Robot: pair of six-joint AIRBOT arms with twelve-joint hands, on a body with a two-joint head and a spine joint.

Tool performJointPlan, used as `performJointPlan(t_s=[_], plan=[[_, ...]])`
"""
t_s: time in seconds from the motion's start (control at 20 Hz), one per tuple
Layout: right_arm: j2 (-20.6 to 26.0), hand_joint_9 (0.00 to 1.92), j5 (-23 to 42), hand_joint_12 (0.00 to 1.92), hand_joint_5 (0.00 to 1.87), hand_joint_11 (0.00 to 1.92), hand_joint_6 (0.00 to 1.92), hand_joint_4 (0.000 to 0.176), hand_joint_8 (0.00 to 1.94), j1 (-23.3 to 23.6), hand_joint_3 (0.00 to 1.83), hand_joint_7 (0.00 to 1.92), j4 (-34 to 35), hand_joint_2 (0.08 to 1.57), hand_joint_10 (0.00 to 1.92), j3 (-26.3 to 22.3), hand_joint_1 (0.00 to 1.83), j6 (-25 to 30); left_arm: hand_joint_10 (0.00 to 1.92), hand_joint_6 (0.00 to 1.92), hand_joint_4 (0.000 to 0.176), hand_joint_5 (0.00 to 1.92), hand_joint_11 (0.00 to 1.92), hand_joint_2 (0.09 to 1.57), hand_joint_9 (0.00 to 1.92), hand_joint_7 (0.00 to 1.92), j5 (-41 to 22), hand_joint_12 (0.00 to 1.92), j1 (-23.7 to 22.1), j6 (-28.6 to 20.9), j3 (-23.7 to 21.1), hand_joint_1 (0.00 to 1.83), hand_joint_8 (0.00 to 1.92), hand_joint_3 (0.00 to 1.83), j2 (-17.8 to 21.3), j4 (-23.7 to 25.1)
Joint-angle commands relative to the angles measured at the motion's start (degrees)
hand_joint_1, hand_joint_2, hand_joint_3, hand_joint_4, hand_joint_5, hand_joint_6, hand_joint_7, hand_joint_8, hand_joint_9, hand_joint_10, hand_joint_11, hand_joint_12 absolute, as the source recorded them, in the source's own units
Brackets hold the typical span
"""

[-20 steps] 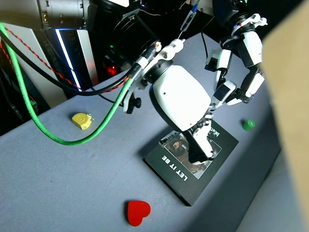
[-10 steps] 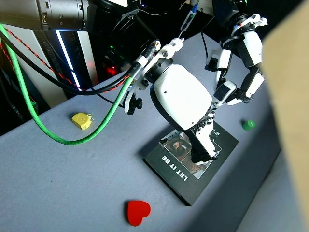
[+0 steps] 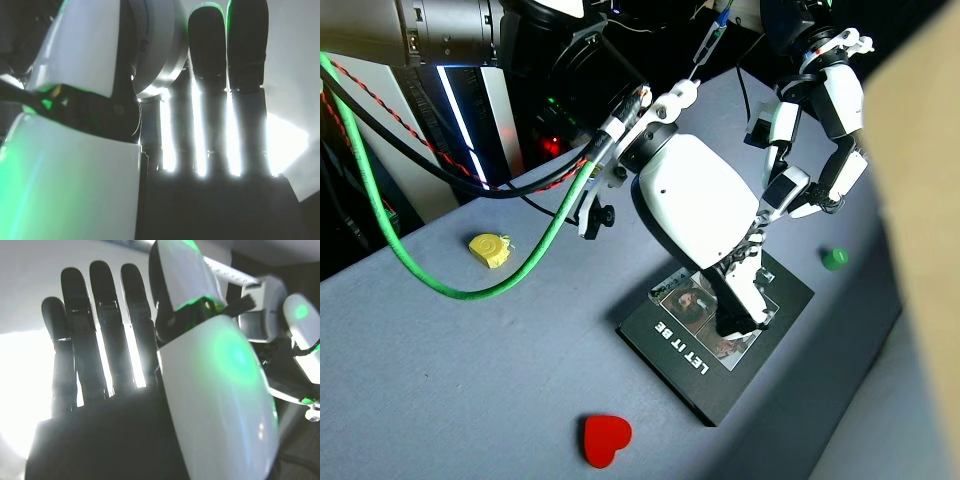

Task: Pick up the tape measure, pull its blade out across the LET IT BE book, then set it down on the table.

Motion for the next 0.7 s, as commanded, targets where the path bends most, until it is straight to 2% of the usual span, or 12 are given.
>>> performJointPlan(t_s=[0.0, 0.65], plan=[[0.3, 0.69, -0.5, 1.29, 0.72, 0.16, 0.01, 0.000, 0.02, 0.4, 0.00, 0.79, -5.8, 1.13, 0.15, -0.1, 0.96, -0.1, 1.13, 0.74, 0.000, 1.04, 0.99, 1.08, 1.03, 0.98, -7.1, 0.96, -0.4, -0.9, 0.3, 1.38, 0.89, 0.00, 0.4, -0.5], [0.8, 0.70, -0.7, 1.30, 0.73, 0.18, 0.01, 0.000, 0.02, 0.7, 0.00, 0.81, -4.8, 1.14, 0.17, -1.2, 0.96, -1.2, 1.13, 0.72, 0.000, 1.06, 1.00, 1.08, 1.02, 0.96, -7.5, 0.97, -0.2, -1.1, 0.4, 1.38, 0.91, 0.00, 0.4, -0.5]])
